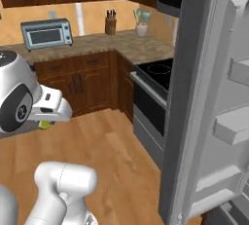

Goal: Grab a lemon wedge from the fridge and one ice cube from the ice bowl, and put them in the glass of lemonade.

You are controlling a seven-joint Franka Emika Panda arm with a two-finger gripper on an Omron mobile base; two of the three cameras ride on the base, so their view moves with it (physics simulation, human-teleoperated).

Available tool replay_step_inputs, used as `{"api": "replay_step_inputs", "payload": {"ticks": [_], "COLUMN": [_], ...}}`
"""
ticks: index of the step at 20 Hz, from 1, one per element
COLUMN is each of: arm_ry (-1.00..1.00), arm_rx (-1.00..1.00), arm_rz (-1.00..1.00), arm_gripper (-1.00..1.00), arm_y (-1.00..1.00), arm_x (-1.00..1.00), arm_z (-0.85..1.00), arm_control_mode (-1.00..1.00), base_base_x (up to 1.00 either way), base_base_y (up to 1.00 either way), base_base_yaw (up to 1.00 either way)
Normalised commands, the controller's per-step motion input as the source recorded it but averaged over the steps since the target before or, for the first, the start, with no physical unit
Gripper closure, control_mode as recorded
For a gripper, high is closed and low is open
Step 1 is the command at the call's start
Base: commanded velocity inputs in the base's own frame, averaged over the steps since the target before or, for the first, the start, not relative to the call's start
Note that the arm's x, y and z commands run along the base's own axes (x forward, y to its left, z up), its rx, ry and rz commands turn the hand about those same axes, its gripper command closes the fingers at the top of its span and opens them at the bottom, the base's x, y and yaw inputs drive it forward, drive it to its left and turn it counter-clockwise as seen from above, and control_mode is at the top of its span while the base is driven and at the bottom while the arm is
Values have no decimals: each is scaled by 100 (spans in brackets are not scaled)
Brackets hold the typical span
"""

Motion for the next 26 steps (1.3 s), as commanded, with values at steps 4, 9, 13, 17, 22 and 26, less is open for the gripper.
{"api": "replay_step_inputs", "payload": {"ticks": [4, 9, 13, 17, 22, 26], "arm_ry": [0, 0, 0, 0, 0, 0], "arm_rx": [0, 0, 0, 0, 0, 0], "arm_rz": [0, 0, 0, 0, 0, 0], "arm_gripper": [100, 100, 100, 100, 100, 100], "arm_y": [0, 0, 0, 0, 0, 0], "arm_x": [0, 0, 0, 0, 0, 0], "arm_z": [0, 0, 0, 0, 0, 0], "arm_control_mode": [100, 100, 100, 100, 100, 100], "base_base_x": [99, 75, 57, 68, 80, 96], "base_base_y": [81, 61, 49, 43, 31, 21], "base_base_yaw": [-64, -79, -83, -77, -70, -54]}}
